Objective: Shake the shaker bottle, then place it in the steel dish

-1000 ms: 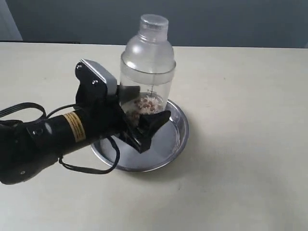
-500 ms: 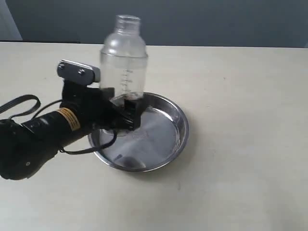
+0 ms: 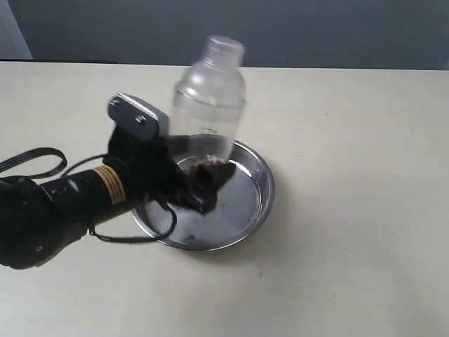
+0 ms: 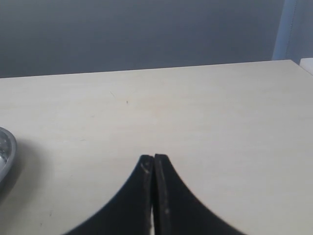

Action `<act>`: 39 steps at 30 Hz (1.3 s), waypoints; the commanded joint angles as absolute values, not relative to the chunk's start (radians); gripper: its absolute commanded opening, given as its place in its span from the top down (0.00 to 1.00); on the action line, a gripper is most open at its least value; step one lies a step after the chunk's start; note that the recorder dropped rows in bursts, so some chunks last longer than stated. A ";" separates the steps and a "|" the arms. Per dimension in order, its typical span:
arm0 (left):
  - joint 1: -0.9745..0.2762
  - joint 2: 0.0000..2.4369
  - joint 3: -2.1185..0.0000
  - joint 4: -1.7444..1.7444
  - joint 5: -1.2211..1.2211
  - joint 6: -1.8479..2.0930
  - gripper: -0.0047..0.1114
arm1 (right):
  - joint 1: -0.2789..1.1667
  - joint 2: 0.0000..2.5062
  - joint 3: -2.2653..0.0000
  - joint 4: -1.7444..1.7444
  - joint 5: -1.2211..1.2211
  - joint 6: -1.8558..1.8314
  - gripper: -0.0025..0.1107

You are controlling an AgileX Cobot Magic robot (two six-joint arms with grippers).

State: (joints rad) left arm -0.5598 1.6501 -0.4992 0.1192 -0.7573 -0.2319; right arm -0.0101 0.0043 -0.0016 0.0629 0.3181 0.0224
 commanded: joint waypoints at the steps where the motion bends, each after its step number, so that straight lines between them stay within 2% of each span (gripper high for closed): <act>1: -0.550 1.626 -0.503 0.558 -0.814 -0.135 0.96 | -0.009 0.000 0.000 0.062 0.307 0.020 0.99; 2: -0.550 1.624 -0.503 0.567 -0.814 -0.141 0.96 | -0.009 0.000 0.000 0.062 0.307 0.020 0.99; 6: -0.553 1.649 -0.503 -0.245 -0.770 -0.185 0.96 | -0.009 0.000 0.000 0.062 0.307 0.020 0.99; 7: -0.557 1.641 -0.503 -0.169 -0.751 -0.160 0.95 | -0.009 0.000 0.000 0.062 0.307 0.020 0.99; 10: -0.557 1.610 -0.503 0.503 -0.719 -0.120 0.96 | -0.009 0.000 0.000 0.062 0.307 0.020 0.99; 12: -0.550 1.616 -0.503 0.359 -0.716 -0.141 0.96 | -0.009 0.000 0.000 0.062 0.307 0.020 0.99; 14: -0.550 1.635 -0.503 -0.127 -0.739 -0.143 0.96 | -0.009 0.000 0.000 0.062 0.307 0.020 0.99; 15: -0.558 1.635 -0.503 -0.230 -0.756 -0.174 0.96 | -0.009 0.000 0.000 0.062 0.307 0.020 0.99; 16: -0.566 1.629 -0.503 -0.114 -0.756 -0.166 0.95 | -0.009 0.000 0.000 0.062 0.307 0.020 0.99; 18: -0.569 1.610 -0.503 0.398 -0.740 -0.117 0.95 | -0.009 0.000 0.000 0.062 0.307 0.020 0.99; 19: -0.569 1.606 -0.503 0.547 -0.745 -0.141 0.96 | -0.009 0.000 0.000 0.062 0.307 0.020 0.99; 20: -0.569 1.606 -0.503 0.471 -0.740 -0.180 0.96 | -0.009 0.000 0.000 0.062 0.307 0.020 0.99; 23: -0.572 1.630 -0.503 -0.104 -0.745 -0.229 0.96 | -0.009 0.000 0.000 0.062 0.307 0.020 0.99; 24: -0.577 1.627 -0.503 -0.046 -0.745 -0.223 0.95 | -0.009 0.000 0.000 0.062 0.307 0.020 0.99; 26: -0.577 1.612 -0.503 0.346 -0.747 -0.141 0.95 | -0.009 0.000 0.000 0.062 0.307 0.020 0.99; 27: -0.577 1.612 -0.503 0.371 -0.748 -0.121 0.96 | -0.009 0.000 0.000 0.062 0.307 0.020 0.99; 31: -0.568 1.643 -0.503 -0.303 -0.779 -0.188 0.96 | -0.009 0.000 0.000 0.062 0.307 0.020 0.99; 32: -0.573 1.635 -0.503 -0.224 -0.767 -0.205 0.95 | -0.009 0.000 0.000 0.062 0.307 0.020 0.99; 34: -0.573 1.616 -0.503 0.335 -0.753 -0.194 0.95 | -0.009 0.000 0.000 0.062 0.307 0.020 0.99; 35: -0.571 1.616 -0.503 0.497 -0.766 -0.183 0.96 | -0.009 0.000 0.000 0.062 0.307 0.020 0.99; 37: -0.567 1.631 -0.503 0.302 -0.733 -0.180 0.96 | -0.009 0.000 0.000 0.062 0.307 0.020 0.99; 39: -0.556 1.656 -0.503 -0.200 -0.739 -0.187 0.96 | -0.009 0.000 0.000 0.062 0.307 0.020 0.99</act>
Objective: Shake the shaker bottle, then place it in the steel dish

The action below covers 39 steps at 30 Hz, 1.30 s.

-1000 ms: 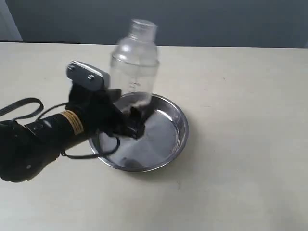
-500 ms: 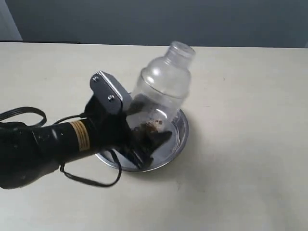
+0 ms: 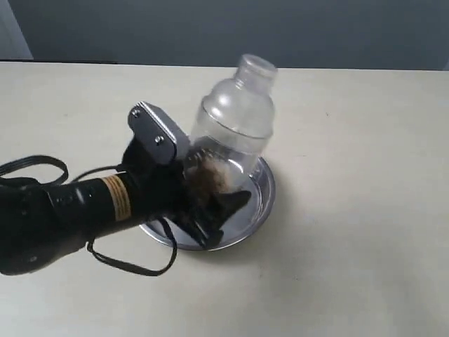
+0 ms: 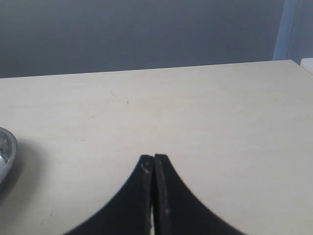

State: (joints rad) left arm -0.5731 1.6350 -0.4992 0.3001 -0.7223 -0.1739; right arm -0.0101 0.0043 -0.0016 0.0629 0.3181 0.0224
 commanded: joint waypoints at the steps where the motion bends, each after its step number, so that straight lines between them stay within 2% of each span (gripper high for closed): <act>1: -0.561 1.658 -0.503 -0.291 -0.742 -0.231 0.96 | -0.009 0.000 0.000 0.062 0.307 0.020 0.99; 2: -0.563 1.649 -0.503 -0.199 -0.733 -0.220 0.95 | -0.009 0.000 0.000 0.062 0.307 0.020 0.99; 5: -0.559 1.618 -0.503 0.498 -0.733 -0.194 0.96 | -0.009 0.000 0.000 0.062 0.307 0.020 0.99; 6: -0.554 1.618 -0.503 0.481 -0.733 -0.204 0.96 | -0.009 0.000 0.000 0.062 0.307 0.020 0.99; 9: -0.540 1.636 -0.503 -0.135 -0.729 -0.250 0.96 | -0.009 0.000 0.000 0.062 0.307 0.020 0.99; 10: -0.542 1.633 -0.503 -0.161 -0.732 -0.303 0.95 | -0.009 0.000 0.000 0.062 0.307 0.020 0.99; 12: -0.544 1.605 -0.503 0.335 -0.749 -0.296 0.95 | -0.009 0.000 0.000 0.062 0.307 0.020 0.99; 13: -0.544 1.591 -0.505 0.698 -0.790 -0.281 0.96 | -0.009 0.000 0.000 0.062 0.307 0.020 0.99; 14: -0.544 1.594 -0.505 0.617 -0.771 -0.287 0.96 | -0.009 0.000 0.000 0.062 0.307 0.020 0.99; 15: -0.540 1.612 -0.505 0.136 -0.723 -0.309 0.96 | -0.009 0.000 0.000 0.062 0.307 0.020 0.99; 16: -0.542 1.612 -0.505 -0.030 -0.725 -0.354 0.96 | -0.009 0.000 0.000 0.062 0.307 0.020 0.99; 17: -0.545 1.593 -0.505 0.316 -0.750 -0.309 0.95 | -0.009 0.000 0.000 0.062 0.307 0.020 0.99; 19: -0.545 1.576 -0.507 0.615 -0.786 -0.265 0.96 | -0.009 0.000 0.000 0.062 0.307 0.020 0.99; 20: -0.545 1.581 -0.507 0.493 -0.765 -0.277 0.96 | -0.009 0.000 0.000 0.062 0.307 0.020 0.99; 21: -0.545 1.583 -0.507 0.186 -0.754 -0.321 0.96 | -0.009 0.000 0.000 0.062 0.307 0.020 0.99; 25: -0.545 1.536 -0.507 0.406 -0.882 -0.338 0.96 | -0.009 0.000 0.000 0.062 0.307 0.020 0.99; 28: -0.545 1.536 -0.507 0.419 -0.917 -0.335 0.96 | -0.009 0.000 0.000 0.062 0.307 0.020 0.99; 31: -0.529 1.541 -0.507 0.374 -0.915 -0.192 0.96 | -0.009 0.000 0.000 0.062 0.307 0.020 0.99; 39: -0.528 1.750 -0.507 0.172 -1.159 -0.123 0.96 | -0.009 0.000 0.000 0.062 0.307 0.020 0.99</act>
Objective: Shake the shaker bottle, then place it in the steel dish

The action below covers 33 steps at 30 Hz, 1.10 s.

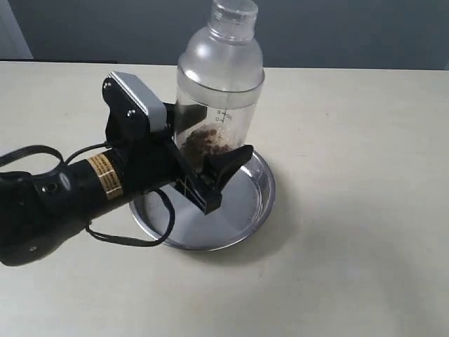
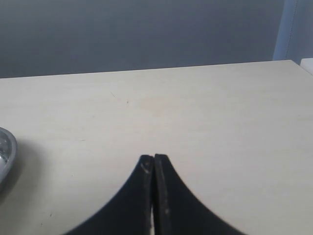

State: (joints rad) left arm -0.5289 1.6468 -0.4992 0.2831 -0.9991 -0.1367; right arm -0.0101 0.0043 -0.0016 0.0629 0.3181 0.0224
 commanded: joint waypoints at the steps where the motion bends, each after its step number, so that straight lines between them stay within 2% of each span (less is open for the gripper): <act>1: -0.528 1.779 -0.507 0.161 -1.198 -0.123 0.96 | -0.009 0.000 0.000 0.062 0.307 0.020 0.99; 12: -0.528 2.002 -0.542 0.054 -1.221 -0.238 0.96 | -0.009 0.000 0.000 0.062 0.307 0.020 0.99; 33: -0.528 2.002 -0.578 -0.006 -1.094 -0.224 0.96 | -0.009 0.000 0.000 0.062 0.307 0.020 0.99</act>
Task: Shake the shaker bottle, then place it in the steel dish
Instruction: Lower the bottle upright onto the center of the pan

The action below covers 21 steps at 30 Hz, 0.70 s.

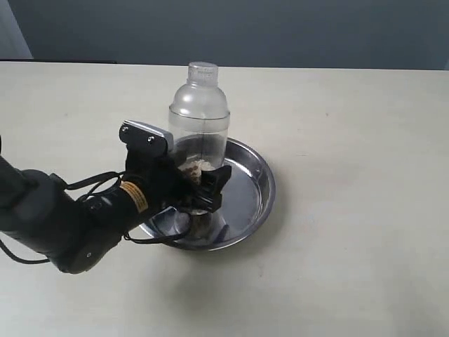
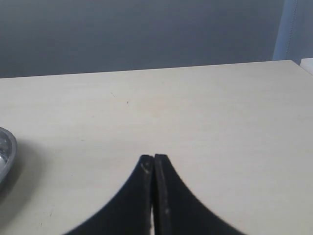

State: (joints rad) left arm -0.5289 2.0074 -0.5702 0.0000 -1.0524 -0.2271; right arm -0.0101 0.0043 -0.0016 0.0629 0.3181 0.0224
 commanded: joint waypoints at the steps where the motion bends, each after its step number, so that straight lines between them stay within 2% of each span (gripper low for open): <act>1: -0.528 2.002 -0.578 0.000 -1.092 -0.224 0.96 | -0.009 0.000 0.000 0.062 0.307 0.020 0.99; 8: -0.528 2.002 -0.613 -0.010 -1.090 -0.224 0.96 | -0.009 0.000 0.000 0.062 0.307 0.020 0.99; 13: -0.528 2.008 -0.700 -0.012 -0.935 -0.220 0.96 | -0.009 0.000 0.000 0.062 0.307 0.020 0.99; 21: -0.528 2.060 -0.736 0.000 -0.959 -0.201 0.96 | -0.009 0.000 0.000 0.062 0.307 0.020 0.99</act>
State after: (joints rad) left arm -0.5289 2.0460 -0.7280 0.0000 -0.9121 -0.2046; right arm -0.0101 0.0043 -0.0016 0.0629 0.3181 0.0224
